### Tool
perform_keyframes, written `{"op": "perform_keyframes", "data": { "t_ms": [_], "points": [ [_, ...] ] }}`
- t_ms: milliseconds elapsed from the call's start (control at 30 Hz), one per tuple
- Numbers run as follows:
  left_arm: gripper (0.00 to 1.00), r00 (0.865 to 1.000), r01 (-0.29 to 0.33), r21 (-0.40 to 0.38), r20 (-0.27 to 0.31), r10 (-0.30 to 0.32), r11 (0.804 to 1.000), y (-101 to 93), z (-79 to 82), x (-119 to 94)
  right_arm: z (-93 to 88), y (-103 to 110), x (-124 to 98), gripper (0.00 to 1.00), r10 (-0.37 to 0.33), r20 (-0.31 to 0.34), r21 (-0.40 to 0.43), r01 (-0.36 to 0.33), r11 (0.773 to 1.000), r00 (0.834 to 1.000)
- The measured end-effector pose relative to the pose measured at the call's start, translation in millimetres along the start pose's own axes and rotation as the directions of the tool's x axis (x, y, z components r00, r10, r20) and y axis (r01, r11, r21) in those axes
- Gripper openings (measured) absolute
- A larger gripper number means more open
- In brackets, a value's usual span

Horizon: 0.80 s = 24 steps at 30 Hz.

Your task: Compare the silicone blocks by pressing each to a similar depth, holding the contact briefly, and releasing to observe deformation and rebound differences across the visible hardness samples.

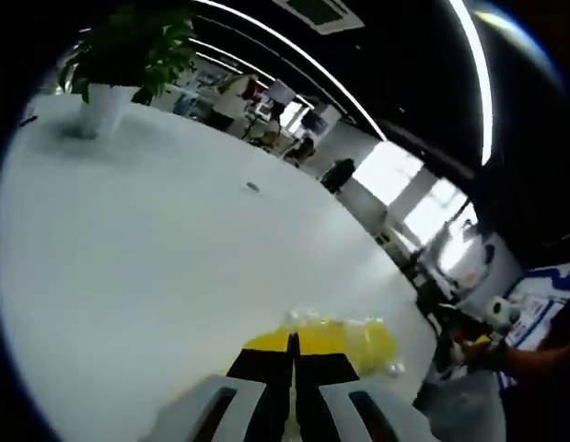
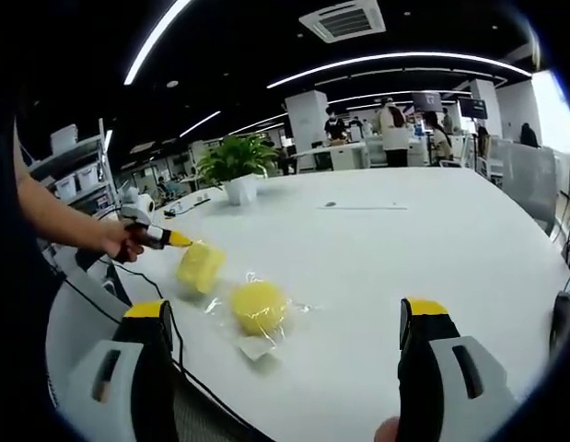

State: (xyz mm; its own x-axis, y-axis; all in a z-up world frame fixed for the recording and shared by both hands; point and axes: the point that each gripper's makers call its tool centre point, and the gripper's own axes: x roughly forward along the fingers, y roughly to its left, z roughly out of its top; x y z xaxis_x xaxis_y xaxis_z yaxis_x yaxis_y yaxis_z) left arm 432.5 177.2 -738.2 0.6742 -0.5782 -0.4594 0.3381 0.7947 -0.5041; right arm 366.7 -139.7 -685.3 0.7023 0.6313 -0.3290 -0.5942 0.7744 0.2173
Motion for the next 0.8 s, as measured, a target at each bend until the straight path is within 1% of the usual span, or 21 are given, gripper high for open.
{"op": "perform_keyframes", "data": {
  "t_ms": [67, 100, 167, 333, 367, 400, 433, 467, 500, 533, 633, 667, 733, 800],
  "points": [
    [0.0, 0.999, -0.03, 0.075, 0.015, 0.029, 0.997, 5.4, 0.3, 2.4, -0.1, -1.3, -0.5, 0.96, -0.003, 0.002, 0.003, 0.003, 1.0, 1.0],
    [0.0, 1.0, -0.031, 0.132, 0.01, 0.03, 0.991, 5.9, -2.0, 3.3, -0.3, -1.9, -0.8, 0.96, -0.005, 0.004, 0.007, 0.005, 1.0, 1.0],
    [0.0, 0.999, -0.033, 0.12, 0.001, 0.033, 0.992, 7.1, -4.2, 4.3, -2.0, -3.2, -0.8, 0.96, -0.009, -0.001, 0.018, 0.009, 1.0, 1.0],
    [0.0, 0.999, -0.041, 0.187, -0.021, 0.046, 0.982, 12.7, -6.3, 4.7, 1.3, -4.2, -1.2, 0.96, -0.018, 0.011, 0.021, 0.018, 1.0, 1.0],
    [0.0, 0.999, -0.031, 0.228, -0.022, 0.038, 0.973, 11.8, -6.2, 5.1, 2.0, -4.0, -1.4, 0.96, -0.02, 0.013, 0.022, 0.019, 1.0, 1.0],
    [0.0, 0.999, -0.021, 0.294, -0.033, 0.032, 0.956, 12.3, -7.2, 5.3, 2.1, -4.1, -1.3, 0.96, -0.021, 0.012, 0.022, 0.021, 1.0, 1.0],
    [0.0, 0.996, -0.013, 0.361, -0.073, 0.043, 0.932, 14.3, -12.8, 5.5, 1.8, -4.4, -1.5, 0.96, -0.022, 0.012, 0.023, 0.022, 1.0, 1.0],
    [0.0, 0.992, -0.011, 0.371, -0.114, 0.058, 0.929, 17.0, -20.4, 5.4, 2.0, -4.4, -1.6, 0.96, -0.023, 0.013, 0.025, 0.022, 0.999, 1.0],
    [0.0, 0.99, -0.008, 0.376, -0.128, 0.06, 0.927, 19.2, -24.4, 5.2, 2.4, -4.8, -1.9, 0.96, -0.026, 0.015, 0.027, 0.025, 0.999, 1.0],
    [0.0, 0.992, -0.013, 0.363, -0.114, 0.058, 0.932, 19.0, -23.2, 5.2, 2.5, -5.1, -2.0, 0.96, -0.028, 0.016, 0.028, 0.027, 0.999, 0.999],
    [0.0, 0.991, -0.04, 0.341, -0.108, 0.081, 0.939, 27.8, -23.8, 2.3, 4.0, -7.7, -3.4, 0.96, -0.044, 0.024, 0.039, 0.043, 0.998, 0.999],
    [0.0, 0.991, -0.047, 0.316, -0.108, 0.085, 0.948, 29.7, -25.2, 2.2, 5.0, -8.6, -4.0, 0.96, -0.049, 0.029, 0.047, 0.048, 0.998, 0.998],
    [0.0, 0.99, -0.055, 0.323, -0.107, 0.094, 0.945, 33.7, -27.9, 3.0, 6.2, -7.5, -5.0, 0.96, -0.052, 0.033, 0.045, 0.05, 0.998, 0.998],
    [0.0, 0.991, -0.059, 0.31, -0.098, 0.094, 0.949, 32.0, -26.6, 3.2, 5.1, -5.9, -5.8, 0.96, -0.052, 0.032, 0.043, 0.05, 0.998, 0.998]
  ]
}}
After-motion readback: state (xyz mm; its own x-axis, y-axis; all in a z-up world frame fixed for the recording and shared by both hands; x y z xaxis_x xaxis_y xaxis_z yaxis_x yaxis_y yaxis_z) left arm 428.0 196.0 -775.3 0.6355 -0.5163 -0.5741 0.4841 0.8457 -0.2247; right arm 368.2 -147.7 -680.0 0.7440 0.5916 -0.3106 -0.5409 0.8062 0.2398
